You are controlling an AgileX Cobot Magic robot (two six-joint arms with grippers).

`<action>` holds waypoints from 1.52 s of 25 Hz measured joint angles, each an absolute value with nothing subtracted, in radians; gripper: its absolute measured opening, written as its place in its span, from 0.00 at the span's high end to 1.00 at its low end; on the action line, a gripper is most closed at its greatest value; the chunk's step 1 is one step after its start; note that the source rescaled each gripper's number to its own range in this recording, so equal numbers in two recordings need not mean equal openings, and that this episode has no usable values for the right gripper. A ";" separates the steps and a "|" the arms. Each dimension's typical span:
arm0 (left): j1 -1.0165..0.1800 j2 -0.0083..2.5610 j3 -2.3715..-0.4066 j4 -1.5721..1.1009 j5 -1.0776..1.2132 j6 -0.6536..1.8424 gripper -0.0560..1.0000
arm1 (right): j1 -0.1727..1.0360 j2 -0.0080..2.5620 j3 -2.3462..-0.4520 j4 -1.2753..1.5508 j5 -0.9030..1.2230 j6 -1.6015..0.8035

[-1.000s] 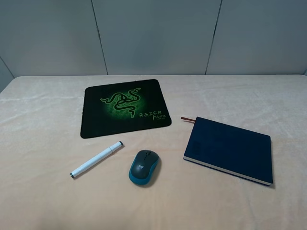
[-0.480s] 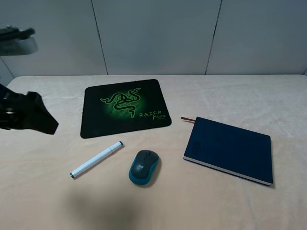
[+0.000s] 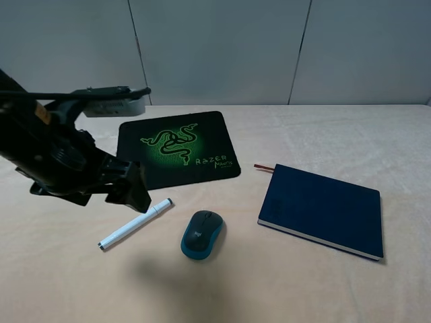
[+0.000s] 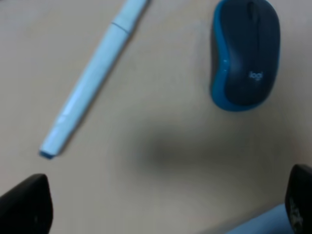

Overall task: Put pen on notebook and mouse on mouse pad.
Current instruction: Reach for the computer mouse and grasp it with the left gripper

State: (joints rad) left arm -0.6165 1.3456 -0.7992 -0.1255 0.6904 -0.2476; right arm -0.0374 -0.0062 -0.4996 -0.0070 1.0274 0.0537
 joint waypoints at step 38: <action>-0.817 1.984 -1.167 -0.137 0.594 -0.412 0.06 | -0.037 -0.006 -0.500 -0.007 1.027 0.054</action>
